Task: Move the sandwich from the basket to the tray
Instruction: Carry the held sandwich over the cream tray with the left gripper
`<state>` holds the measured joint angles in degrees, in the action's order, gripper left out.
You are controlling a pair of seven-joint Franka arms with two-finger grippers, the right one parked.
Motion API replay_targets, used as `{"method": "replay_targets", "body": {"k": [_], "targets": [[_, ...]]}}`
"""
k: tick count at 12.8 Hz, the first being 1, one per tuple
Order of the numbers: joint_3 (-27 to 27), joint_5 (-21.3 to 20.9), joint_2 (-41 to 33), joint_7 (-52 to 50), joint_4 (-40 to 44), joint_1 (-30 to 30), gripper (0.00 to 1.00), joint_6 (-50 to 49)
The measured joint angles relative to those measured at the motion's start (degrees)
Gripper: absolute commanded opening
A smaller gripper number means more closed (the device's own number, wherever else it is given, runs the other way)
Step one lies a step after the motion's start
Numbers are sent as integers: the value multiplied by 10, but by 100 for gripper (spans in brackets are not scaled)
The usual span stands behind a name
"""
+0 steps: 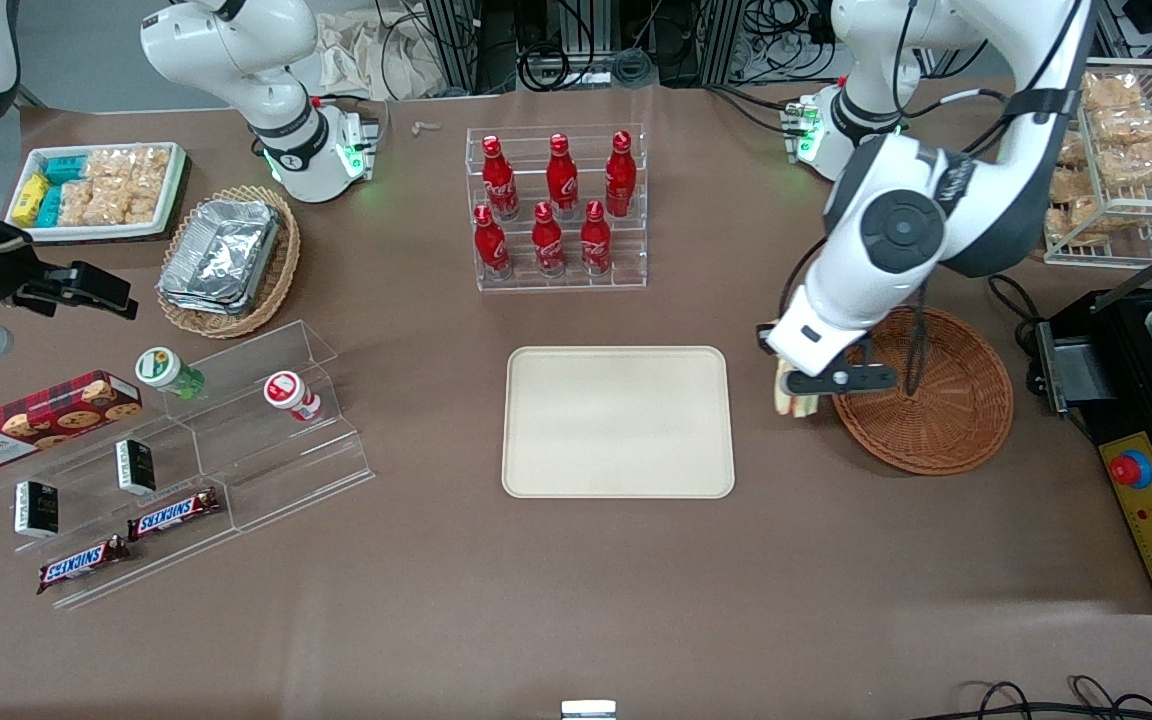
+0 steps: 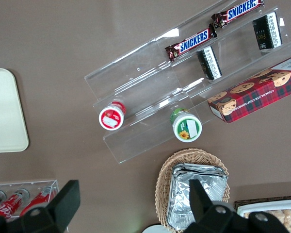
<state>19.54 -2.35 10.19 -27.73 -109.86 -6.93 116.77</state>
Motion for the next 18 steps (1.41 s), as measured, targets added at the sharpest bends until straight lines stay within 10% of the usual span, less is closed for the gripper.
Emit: {"method": "replay_targets", "body": {"k": [7,16,18], "targets": [[0,-91,134,-12,1,-50,0,149],[0,-100,237,-25,55,-50,0,174],[2,-100,241,-26,55,-50,20,174]]}}
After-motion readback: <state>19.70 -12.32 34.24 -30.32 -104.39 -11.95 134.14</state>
